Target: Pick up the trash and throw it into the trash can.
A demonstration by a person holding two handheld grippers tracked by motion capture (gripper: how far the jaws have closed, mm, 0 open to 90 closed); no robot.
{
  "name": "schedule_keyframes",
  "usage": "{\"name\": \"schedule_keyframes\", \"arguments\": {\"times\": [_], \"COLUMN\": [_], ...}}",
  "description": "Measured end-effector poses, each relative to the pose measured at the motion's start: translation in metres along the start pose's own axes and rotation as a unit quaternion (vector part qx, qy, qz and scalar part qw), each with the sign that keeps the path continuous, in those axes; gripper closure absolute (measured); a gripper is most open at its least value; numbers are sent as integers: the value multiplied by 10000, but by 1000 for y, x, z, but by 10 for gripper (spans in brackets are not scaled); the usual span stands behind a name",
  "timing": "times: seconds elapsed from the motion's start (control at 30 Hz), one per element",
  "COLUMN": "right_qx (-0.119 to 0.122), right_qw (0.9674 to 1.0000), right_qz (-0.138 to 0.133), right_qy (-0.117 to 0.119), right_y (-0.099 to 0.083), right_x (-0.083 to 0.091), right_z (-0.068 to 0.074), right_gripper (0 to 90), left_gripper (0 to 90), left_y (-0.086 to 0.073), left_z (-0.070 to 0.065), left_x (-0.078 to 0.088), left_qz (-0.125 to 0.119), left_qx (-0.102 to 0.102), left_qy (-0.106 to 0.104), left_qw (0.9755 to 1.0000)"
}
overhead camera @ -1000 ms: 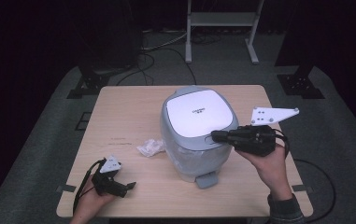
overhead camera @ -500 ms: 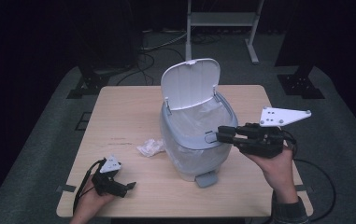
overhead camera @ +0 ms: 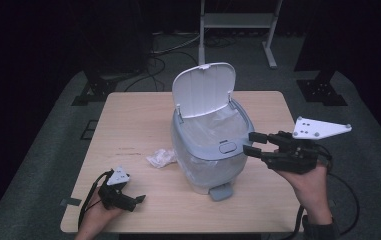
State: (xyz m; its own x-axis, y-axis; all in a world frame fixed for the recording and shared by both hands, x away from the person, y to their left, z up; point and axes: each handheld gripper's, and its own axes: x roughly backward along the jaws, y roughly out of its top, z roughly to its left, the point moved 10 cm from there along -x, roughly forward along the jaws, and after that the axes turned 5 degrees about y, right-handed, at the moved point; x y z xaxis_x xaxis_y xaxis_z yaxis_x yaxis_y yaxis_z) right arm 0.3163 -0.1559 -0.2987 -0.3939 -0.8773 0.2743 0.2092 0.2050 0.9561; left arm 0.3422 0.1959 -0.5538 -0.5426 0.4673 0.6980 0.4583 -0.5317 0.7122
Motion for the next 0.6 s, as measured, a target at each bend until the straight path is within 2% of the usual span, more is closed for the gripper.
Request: {"name": "schedule_keyframes", "arguments": {"times": [0.23, 0.6], "right_qx": [-83, -305], "right_qw": [9997, 9978], "right_qz": [-5, 241], "right_qy": [-238, -542], "right_y": [-8, -42], "right_x": [17, 24], "right_z": [-5, -19], "right_gripper": [480, 347], "left_gripper": [0, 0], "left_y": [0, 0], "left_z": [0, 0], "left_x": [0, 0], "left_qz": [3, 1], "left_qx": [-6, -3], "left_qy": [0, -1], "left_qw": [10000, 10000]}}
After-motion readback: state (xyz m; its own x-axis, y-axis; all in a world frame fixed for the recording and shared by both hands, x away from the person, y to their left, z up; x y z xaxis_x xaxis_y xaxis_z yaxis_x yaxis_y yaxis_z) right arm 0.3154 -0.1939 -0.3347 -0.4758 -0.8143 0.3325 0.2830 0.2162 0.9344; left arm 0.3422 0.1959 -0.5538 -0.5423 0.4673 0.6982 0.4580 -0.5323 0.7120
